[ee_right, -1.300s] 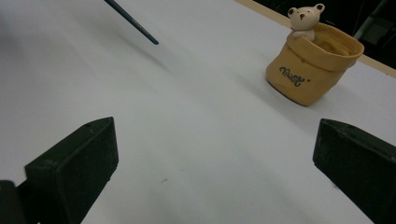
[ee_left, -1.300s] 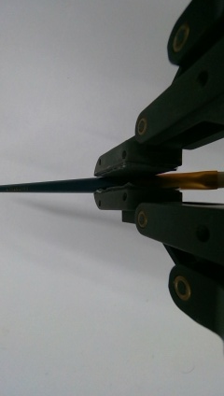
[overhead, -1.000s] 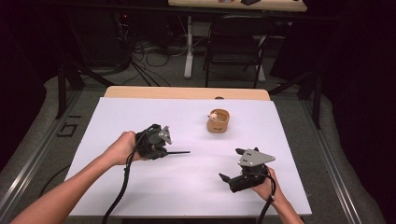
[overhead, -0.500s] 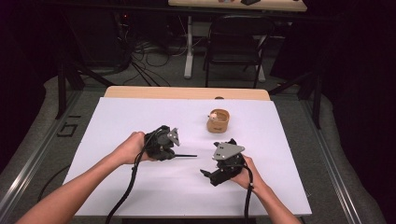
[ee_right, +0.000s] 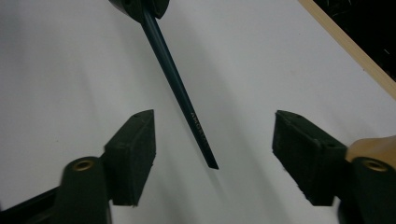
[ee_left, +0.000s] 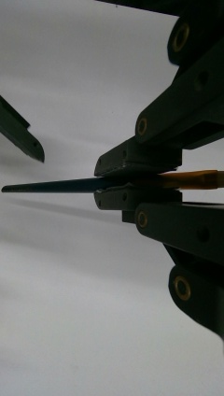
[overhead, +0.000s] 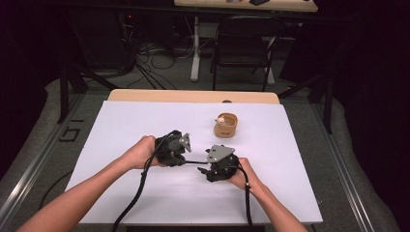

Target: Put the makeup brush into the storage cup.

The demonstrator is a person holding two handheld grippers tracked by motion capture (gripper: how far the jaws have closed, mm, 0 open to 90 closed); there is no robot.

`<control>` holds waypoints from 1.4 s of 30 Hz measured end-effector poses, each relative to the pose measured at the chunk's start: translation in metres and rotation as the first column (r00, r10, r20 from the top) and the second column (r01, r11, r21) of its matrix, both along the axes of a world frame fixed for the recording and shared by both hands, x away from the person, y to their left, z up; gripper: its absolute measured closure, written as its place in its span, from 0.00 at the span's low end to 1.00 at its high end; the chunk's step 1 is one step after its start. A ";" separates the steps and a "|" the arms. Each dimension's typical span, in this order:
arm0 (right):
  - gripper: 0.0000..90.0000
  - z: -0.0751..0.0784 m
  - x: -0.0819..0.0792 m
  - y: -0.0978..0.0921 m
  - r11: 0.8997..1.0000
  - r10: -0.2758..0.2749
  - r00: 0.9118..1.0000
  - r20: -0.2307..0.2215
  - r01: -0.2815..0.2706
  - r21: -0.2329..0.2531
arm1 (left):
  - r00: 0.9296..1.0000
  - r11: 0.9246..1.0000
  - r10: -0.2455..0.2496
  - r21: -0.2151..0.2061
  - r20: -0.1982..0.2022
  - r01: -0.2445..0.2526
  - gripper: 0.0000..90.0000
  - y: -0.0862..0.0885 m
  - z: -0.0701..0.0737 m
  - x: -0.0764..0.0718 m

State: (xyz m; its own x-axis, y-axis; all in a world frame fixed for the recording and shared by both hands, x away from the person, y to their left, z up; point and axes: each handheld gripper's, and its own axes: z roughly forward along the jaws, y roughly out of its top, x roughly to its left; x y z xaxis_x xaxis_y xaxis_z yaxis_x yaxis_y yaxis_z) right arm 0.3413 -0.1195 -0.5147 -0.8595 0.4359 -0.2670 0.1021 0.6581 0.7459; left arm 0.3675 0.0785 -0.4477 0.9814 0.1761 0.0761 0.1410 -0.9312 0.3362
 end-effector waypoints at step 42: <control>0.95 -0.006 -0.001 -0.006 0.999 0.046 0.999 -0.025 -0.047 -0.021 | 0.988 0.975 0.155 -0.167 0.029 -0.148 0.19 0.007 -0.005 0.014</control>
State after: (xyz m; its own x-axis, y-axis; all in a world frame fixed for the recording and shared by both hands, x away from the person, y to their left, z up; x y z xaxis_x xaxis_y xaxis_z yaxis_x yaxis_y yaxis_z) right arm 0.3403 -0.1257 -0.5206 -0.8850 0.3899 -0.2543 0.0893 0.6783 0.7294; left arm 0.3815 0.0852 -0.4525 0.9391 0.3357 0.0739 0.2589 -0.8320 0.4906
